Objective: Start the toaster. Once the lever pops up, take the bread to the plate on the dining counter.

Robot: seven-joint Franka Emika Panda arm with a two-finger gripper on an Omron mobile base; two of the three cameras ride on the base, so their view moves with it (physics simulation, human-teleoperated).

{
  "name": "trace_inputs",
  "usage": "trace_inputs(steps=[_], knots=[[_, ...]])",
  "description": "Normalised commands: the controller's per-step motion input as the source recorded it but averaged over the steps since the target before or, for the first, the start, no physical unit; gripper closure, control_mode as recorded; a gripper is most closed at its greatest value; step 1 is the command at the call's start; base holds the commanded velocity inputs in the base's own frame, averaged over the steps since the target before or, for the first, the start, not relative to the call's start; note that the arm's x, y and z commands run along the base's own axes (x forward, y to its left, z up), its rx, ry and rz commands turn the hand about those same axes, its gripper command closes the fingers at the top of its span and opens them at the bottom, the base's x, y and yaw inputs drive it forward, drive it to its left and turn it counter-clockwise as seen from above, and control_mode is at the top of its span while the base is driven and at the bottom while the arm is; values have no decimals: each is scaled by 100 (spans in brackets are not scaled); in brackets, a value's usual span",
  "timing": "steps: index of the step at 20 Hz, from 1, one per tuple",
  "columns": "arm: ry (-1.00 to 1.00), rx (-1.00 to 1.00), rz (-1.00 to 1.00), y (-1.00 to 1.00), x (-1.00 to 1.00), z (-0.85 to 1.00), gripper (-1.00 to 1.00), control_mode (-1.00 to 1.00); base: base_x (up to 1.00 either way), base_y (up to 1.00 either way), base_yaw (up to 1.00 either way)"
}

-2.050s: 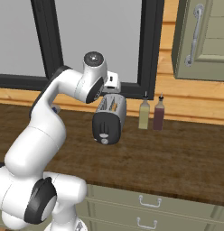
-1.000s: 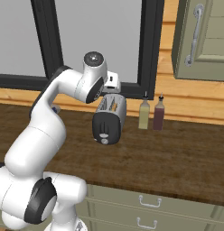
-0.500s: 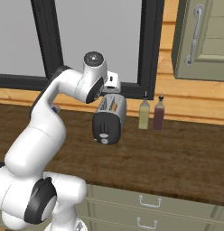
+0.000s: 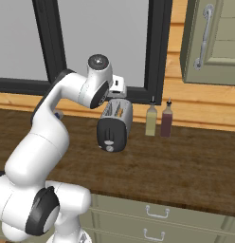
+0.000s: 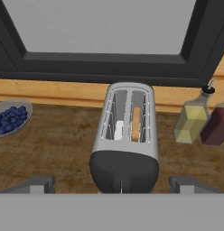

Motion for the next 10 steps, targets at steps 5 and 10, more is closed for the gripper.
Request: trace_inputs(steps=[5, 10], knots=[[0, 0, 0, 0, 0, 0, -100, -100, 0, 0, 0], [0, 0, 0, 0, 0, 0, -100, -100, 0, 0, 0]])
